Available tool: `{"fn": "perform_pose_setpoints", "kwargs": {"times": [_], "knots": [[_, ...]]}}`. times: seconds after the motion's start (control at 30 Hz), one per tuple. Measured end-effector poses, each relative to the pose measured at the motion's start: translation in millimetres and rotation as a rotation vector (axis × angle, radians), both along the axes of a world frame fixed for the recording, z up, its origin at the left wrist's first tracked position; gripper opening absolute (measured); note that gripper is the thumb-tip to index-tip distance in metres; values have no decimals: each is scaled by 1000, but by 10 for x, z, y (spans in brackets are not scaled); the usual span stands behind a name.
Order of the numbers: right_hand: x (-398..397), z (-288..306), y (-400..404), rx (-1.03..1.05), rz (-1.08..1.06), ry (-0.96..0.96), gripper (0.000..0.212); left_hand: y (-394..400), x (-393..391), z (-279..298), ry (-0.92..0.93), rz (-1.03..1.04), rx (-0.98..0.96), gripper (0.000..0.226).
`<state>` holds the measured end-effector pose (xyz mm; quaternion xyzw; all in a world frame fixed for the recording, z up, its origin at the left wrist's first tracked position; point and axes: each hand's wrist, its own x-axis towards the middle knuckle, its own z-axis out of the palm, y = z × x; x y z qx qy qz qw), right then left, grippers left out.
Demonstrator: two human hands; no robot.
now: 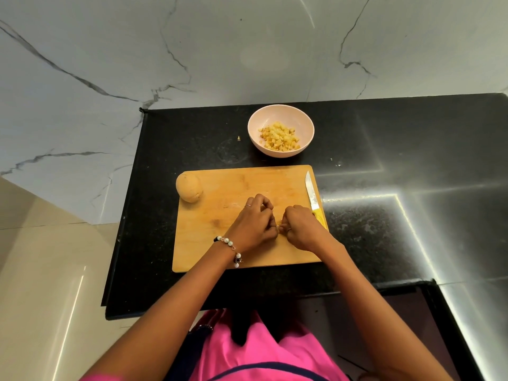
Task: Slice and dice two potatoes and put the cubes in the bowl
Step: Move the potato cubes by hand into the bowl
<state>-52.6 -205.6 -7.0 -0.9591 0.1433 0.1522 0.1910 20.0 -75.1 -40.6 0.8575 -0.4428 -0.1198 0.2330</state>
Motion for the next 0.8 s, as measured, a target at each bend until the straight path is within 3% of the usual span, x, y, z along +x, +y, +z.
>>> {"fn": "perform_pose_setpoints", "kwargs": {"times": [0.07, 0.23, 0.37, 0.47, 0.53, 0.8], "knots": [[-27, -20, -29, 243, -157, -80, 11, -11, -11, -8, 44, 30, 3, 18], [-32, 71, -26, 1352, -780, -304, 16, -83, 25, 75, 306, 302, -266, 6], [103, 117, -20, 1724, -994, -362, 17, -171, 105, 297, 337, 303, -384, 3], [267, 117, -34, 1885, -1096, -330, 15, -269, 169, 366, 238, 331, -359, 7], [381, 129, -75, 1920, -1120, -293, 26, -324, 261, 387, 160, 435, -364, 12], [942, 503, -378, 1826, -1068, -349, 19, -472, 639, 564, 52, 672, -442, 12]]}}
